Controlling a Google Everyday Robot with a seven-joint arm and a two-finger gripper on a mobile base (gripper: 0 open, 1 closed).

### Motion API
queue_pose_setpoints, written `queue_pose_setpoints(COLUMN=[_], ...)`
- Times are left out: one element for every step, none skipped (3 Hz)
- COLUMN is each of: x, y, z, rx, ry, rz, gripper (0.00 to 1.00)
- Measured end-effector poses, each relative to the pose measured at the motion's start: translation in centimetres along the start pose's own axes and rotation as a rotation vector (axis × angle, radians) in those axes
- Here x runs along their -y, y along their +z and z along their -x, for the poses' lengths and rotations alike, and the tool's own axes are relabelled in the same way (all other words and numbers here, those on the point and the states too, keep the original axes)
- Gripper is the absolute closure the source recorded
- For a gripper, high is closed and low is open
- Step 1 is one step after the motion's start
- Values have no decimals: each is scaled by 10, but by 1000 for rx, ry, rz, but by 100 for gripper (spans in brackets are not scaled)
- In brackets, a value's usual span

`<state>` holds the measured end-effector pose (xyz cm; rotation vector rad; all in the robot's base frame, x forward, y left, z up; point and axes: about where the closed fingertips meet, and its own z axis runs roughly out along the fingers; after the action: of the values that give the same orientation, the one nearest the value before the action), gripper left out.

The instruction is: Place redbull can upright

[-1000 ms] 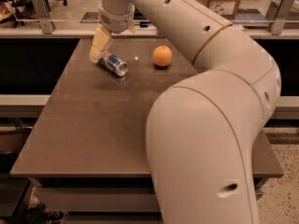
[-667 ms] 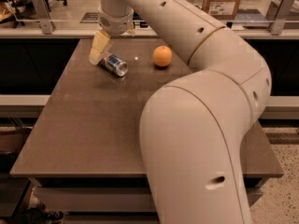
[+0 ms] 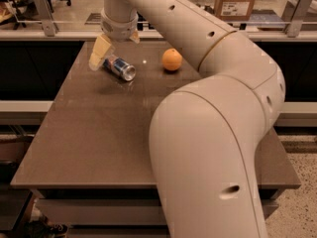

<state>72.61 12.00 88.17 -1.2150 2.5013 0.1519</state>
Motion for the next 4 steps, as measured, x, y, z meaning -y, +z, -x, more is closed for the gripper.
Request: queue_pose_setpoints(x=[-8, -10, -6, -2], y=[8, 17, 25, 31], z=[7, 9, 1, -10], rx=[6, -3, -19, -30], ry=[12, 35, 59, 75], rz=[15, 4, -8, -11], gripper=[0, 0, 0, 0])
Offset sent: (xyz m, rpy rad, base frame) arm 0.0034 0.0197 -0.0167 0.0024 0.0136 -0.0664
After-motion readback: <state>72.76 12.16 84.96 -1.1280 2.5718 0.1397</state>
